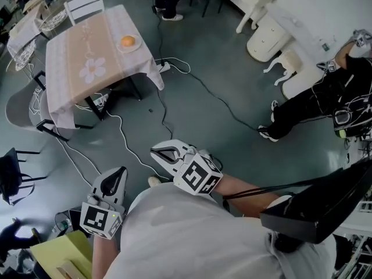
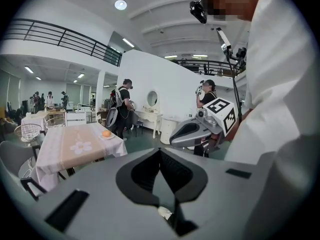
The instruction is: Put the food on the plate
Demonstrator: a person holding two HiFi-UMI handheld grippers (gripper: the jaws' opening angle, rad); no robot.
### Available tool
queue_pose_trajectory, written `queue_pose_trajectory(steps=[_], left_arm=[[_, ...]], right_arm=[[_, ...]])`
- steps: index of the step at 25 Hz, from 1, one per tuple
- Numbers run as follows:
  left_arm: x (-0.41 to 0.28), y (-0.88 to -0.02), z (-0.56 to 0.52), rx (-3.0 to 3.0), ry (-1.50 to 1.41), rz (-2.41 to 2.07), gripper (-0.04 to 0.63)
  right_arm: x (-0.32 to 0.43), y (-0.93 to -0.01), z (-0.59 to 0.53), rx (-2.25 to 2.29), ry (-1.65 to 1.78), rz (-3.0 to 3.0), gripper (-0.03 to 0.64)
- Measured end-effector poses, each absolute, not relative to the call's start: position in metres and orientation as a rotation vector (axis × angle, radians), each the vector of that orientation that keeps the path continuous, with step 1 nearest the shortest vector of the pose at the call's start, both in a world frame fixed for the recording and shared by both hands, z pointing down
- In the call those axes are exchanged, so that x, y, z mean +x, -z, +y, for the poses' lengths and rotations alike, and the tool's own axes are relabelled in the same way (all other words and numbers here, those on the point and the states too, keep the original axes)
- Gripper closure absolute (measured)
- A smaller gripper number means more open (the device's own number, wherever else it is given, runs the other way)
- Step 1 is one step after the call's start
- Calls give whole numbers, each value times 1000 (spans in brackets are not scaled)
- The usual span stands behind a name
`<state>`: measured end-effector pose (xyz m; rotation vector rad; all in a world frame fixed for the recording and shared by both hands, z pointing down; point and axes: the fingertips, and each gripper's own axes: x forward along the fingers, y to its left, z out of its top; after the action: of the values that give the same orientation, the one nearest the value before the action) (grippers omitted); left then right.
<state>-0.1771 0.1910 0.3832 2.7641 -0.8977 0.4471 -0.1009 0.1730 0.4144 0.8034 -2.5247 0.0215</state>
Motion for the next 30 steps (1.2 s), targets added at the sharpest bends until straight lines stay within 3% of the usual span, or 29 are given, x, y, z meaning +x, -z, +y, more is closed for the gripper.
queue_pose_trajectory(steps=[30], left_arm=[[-194,-391,201,2754,-404,-850,586]], right_arm=[[-124,-412,184,751,29,-2485,604]])
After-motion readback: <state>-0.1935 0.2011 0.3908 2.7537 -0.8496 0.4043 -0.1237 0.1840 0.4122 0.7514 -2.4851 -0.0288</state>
